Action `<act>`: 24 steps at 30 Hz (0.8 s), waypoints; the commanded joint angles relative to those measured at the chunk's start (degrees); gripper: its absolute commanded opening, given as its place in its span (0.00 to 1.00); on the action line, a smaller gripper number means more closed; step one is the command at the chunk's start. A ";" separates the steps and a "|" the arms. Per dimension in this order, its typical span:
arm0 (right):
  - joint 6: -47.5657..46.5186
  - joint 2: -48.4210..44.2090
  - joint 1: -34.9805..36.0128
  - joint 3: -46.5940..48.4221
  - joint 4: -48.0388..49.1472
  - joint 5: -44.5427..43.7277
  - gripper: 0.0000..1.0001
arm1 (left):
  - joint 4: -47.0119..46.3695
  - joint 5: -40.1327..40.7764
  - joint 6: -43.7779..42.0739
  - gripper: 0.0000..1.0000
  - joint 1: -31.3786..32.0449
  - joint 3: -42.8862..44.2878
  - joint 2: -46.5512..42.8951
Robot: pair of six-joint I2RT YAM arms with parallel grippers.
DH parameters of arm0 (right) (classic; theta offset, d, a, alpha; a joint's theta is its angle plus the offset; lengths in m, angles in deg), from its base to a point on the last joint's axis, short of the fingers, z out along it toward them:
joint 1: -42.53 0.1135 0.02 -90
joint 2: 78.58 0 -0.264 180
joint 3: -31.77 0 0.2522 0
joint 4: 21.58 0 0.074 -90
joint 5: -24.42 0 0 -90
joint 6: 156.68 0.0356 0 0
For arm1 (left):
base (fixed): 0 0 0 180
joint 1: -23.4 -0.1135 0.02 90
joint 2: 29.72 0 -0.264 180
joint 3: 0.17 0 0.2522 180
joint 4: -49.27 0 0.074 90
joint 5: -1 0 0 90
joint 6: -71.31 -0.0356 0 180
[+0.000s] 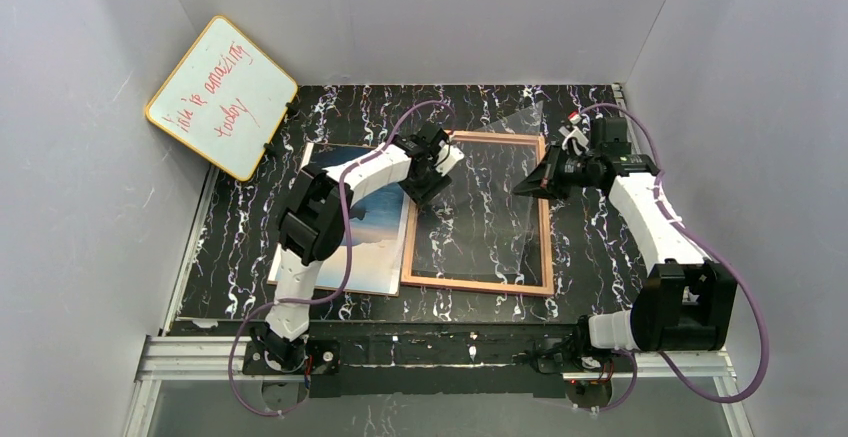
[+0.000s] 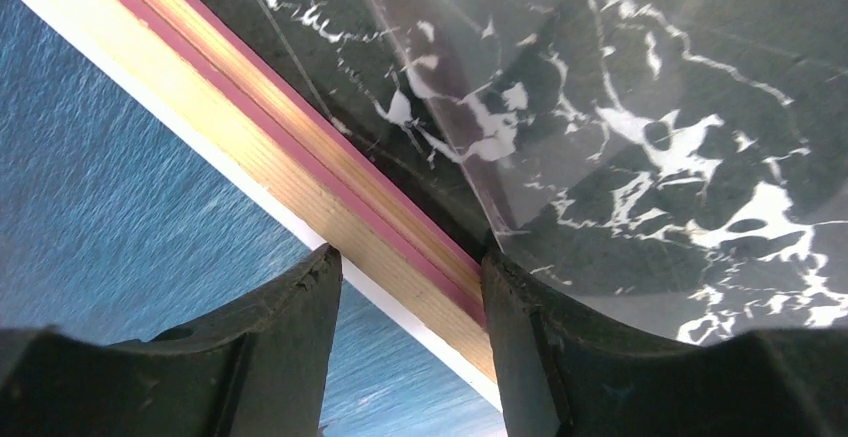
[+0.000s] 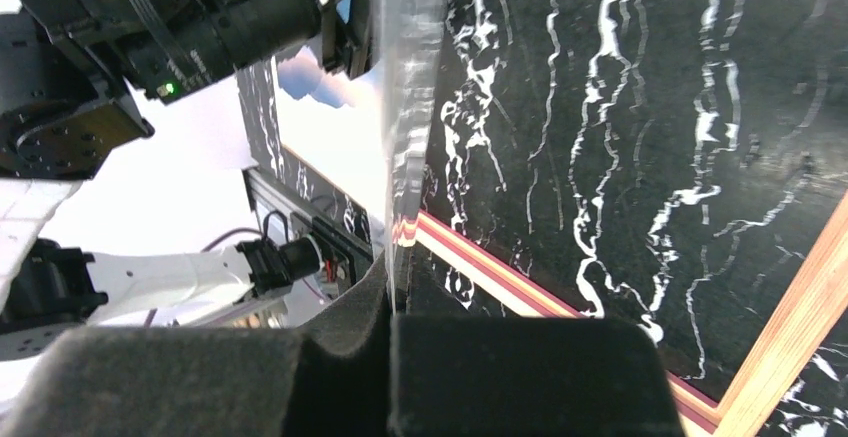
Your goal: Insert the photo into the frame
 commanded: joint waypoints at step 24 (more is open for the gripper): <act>3.44 6.35 12.65 25.80 2.13 6.09 0.01 | 7.68 -7.07 1.87 0.97 -18.85 0.74 -16.35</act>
